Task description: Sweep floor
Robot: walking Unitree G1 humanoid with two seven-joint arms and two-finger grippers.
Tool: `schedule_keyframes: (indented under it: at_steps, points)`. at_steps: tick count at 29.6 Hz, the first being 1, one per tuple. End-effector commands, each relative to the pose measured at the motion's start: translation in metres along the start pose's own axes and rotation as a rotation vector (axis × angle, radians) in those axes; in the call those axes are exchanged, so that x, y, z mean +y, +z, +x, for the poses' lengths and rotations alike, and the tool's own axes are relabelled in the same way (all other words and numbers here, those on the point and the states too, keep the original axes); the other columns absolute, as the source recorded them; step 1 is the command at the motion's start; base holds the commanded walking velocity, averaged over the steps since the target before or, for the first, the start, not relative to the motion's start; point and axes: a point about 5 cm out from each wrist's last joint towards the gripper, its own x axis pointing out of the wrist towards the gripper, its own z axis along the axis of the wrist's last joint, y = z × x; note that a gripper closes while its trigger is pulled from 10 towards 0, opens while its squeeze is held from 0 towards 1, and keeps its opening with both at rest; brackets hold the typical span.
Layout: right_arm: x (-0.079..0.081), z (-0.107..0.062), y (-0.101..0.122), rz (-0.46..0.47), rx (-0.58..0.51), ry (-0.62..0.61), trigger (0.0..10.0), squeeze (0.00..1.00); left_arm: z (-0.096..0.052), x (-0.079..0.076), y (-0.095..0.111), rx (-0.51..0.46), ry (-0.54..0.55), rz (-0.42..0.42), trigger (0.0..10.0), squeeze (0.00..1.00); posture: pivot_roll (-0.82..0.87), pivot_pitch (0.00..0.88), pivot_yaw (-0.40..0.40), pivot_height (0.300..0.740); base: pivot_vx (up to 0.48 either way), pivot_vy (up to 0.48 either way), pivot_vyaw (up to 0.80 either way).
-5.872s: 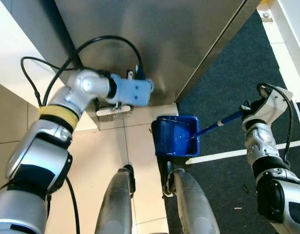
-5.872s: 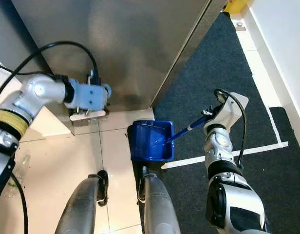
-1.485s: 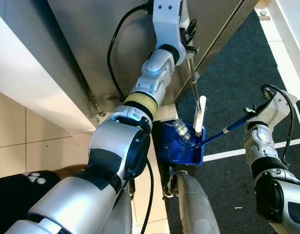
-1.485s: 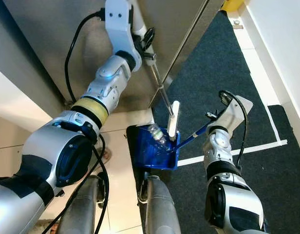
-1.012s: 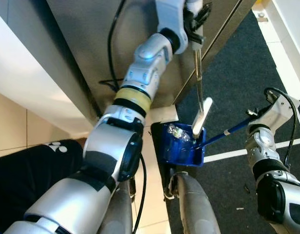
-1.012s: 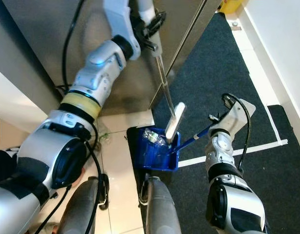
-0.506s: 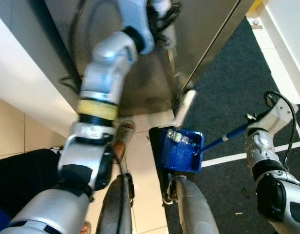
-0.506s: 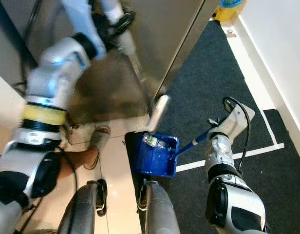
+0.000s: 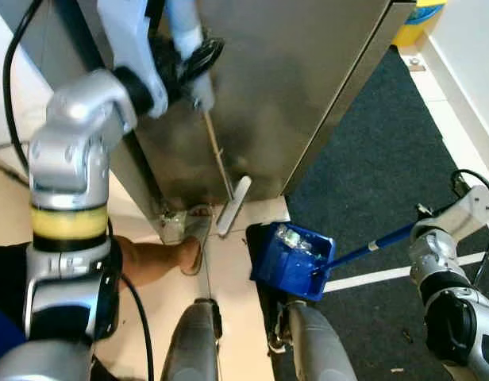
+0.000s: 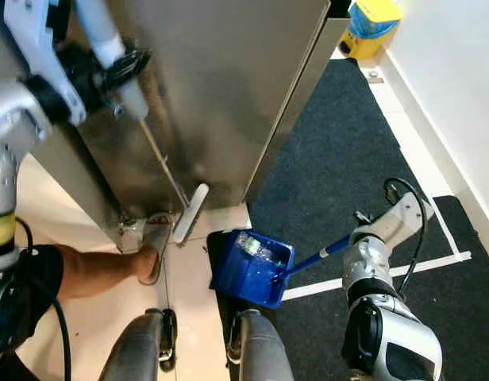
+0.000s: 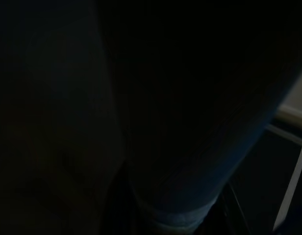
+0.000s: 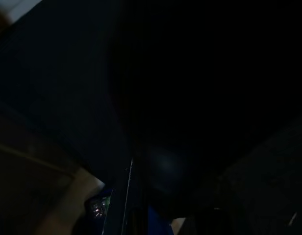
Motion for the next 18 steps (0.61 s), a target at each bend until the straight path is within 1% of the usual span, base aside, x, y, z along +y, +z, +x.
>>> schedule_keyframes:
  at_steps: [1, 2, 4, 5, 6, 7, 8, 9, 12, 13, 14, 15, 16, 17, 18]
  points:
    - [-0.016, 0.003, 0.009, 0.051, -0.021, -0.044, 10.0, 0.0, -0.003, -0.008, -0.012, 0.022, 0.002, 0.044, 10.0, 0.0, 0.18, 0.046, -0.08, 0.74, 0.0, 0.0, 0.0]
    - [-0.016, 0.003, 0.009, 0.051, -0.021, -0.044, 10.0, 0.0, -0.003, -0.008, -0.012, 0.022, 0.002, 0.044, 10.0, 0.0, 0.18, 0.046, -0.08, 0.74, 0.0, 0.0, 0.0]
    - [-0.019, 0.004, 0.013, 0.068, -0.032, -0.049, 10.0, 0.0, -0.006, -0.014, -0.038, 0.082, 0.028, 0.011, 10.0, 0.0, 0.18, 0.037, -0.077, 0.74, 0.0, 0.0, 0.0]
    - [-0.019, 0.004, 0.013, 0.068, -0.032, -0.049, 10.0, 0.0, -0.006, -0.014, -0.038, 0.082, 0.028, 0.011, 10.0, 0.0, 0.18, 0.037, -0.077, 0.74, 0.0, 0.0, 0.0]
    - [-0.02, 0.005, 0.016, 0.074, -0.04, -0.049, 10.0, 0.0, -0.008, -0.018, -0.054, 0.12, 0.05, 0.001, 10.0, 0.0, 0.18, 0.032, -0.074, 0.74, 0.0, 0.0, 0.0]
    - [-0.021, 0.006, 0.019, 0.077, -0.051, -0.047, 10.0, 0.0, -0.009, -0.023, -0.071, 0.157, 0.065, 0.012, 10.0, 0.0, 0.17, 0.022, -0.069, 0.74, 0.0, 0.0, 0.0]
    - [-0.021, 0.006, 0.023, 0.077, -0.064, -0.042, 10.0, 0.0, -0.01, -0.028, -0.085, 0.18, 0.082, -0.007, 10.0, 0.0, 0.17, 0.022, -0.069, 0.74, 0.0, 0.0, 0.0]
    - [-0.021, 0.006, 0.023, 0.077, -0.064, -0.042, 10.0, 0.0, -0.01, -0.028, -0.085, 0.18, 0.082, -0.007, 10.0, 0.0, 0.17, 0.022, -0.069, 0.74, 0.0, 0.0, 0.0]
    - [-0.021, 0.007, 0.03, 0.06, -0.088, -0.021, 10.0, 0.0, -0.011, -0.037, -0.109, 0.213, 0.125, -0.03, 10.0, 0.0, 0.17, 0.018, -0.059, 0.74, 0.0, 0.0, 0.0]
    - [-0.021, 0.007, 0.03, 0.06, -0.088, -0.021, 10.0, 0.0, -0.011, -0.037, -0.109, 0.213, 0.125, -0.03, 10.0, 0.0, 0.17, 0.018, -0.059, 0.74, 0.0, 0.0, 0.0]
    - [-0.021, 0.008, 0.032, 0.051, -0.093, -0.012, 10.0, 0.0, -0.01, -0.039, -0.118, 0.231, 0.151, -0.027, 10.0, 0.0, 0.17, 0.017, -0.06, 0.74, 0.0, 0.0, 0.0]
    - [-0.021, 0.008, 0.034, 0.047, -0.099, -0.006, 10.0, 0.0, -0.01, -0.041, -0.131, 0.258, 0.186, -0.062, 10.0, 0.0, 0.16, 0.017, -0.061, 0.74, 0.0, 0.0, 0.0]
    - [-0.021, 0.008, 0.034, 0.047, -0.099, -0.006, 10.0, 0.0, -0.01, -0.041, -0.131, 0.258, 0.186, -0.062, 10.0, 0.0, 0.16, 0.017, -0.061, 0.74, 0.0, 0.0, 0.0]
    - [-0.022, 0.008, 0.035, 0.047, -0.102, -0.004, 10.0, 0.0, -0.011, -0.044, -0.139, 0.277, 0.208, -0.089, 10.0, 0.0, 0.16, 0.017, -0.061, 0.74, 0.0, 0.0, 0.0]
    - [-0.022, 0.008, 0.035, 0.047, -0.102, -0.004, 10.0, 0.0, -0.011, -0.044, -0.139, 0.277, 0.208, -0.089, 10.0, 0.0, 0.16, 0.017, -0.061, 0.74, 0.0, 0.0, 0.0]
